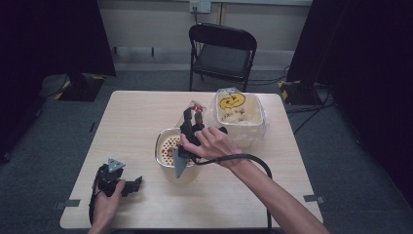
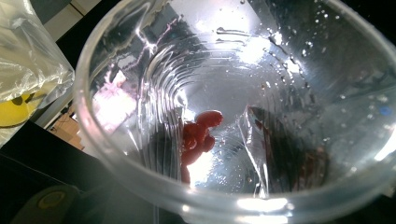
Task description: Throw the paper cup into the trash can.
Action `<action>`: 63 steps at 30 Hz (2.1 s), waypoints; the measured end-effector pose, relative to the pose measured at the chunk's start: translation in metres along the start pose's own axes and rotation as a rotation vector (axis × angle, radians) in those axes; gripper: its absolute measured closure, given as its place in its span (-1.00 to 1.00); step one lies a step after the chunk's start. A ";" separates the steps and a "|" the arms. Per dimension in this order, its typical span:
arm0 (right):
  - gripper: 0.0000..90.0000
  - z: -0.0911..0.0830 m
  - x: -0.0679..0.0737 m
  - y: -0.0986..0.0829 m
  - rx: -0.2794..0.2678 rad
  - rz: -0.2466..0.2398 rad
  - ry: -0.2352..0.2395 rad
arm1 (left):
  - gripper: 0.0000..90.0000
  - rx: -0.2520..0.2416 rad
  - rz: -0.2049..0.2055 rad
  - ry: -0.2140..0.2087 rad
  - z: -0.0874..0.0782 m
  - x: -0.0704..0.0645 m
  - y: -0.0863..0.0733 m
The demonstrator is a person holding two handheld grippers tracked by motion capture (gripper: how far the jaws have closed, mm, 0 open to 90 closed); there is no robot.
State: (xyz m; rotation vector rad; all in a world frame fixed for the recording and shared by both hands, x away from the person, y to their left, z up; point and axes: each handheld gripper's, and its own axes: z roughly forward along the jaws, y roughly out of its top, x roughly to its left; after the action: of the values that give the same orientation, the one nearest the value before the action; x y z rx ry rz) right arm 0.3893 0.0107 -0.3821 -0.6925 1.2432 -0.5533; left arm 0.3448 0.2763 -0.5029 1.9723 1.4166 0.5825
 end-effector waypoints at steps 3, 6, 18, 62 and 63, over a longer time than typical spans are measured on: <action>0.28 0.001 -0.001 -0.001 0.002 0.011 0.004 | -1.00 0.000 0.000 0.000 0.000 0.000 0.000; 0.28 0.001 -0.001 -0.002 0.005 0.037 0.017 | -1.00 0.000 0.000 -0.001 0.000 0.000 0.000; 0.27 0.013 -0.023 -0.039 -0.085 0.668 0.336 | -1.00 0.000 0.001 0.000 0.000 0.000 0.000; 0.23 0.095 0.037 -0.196 -0.387 2.205 0.944 | -1.00 0.000 0.000 0.000 0.000 0.000 0.000; 0.23 0.096 0.042 -0.198 -0.368 2.207 0.946 | -1.00 0.000 0.000 -0.001 0.000 0.000 0.000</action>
State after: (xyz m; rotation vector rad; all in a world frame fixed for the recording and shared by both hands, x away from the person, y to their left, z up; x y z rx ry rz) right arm 0.4913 -0.1369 -0.2477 0.9955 2.1145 1.3679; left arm 0.3448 0.2764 -0.5030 1.9725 1.4155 0.5817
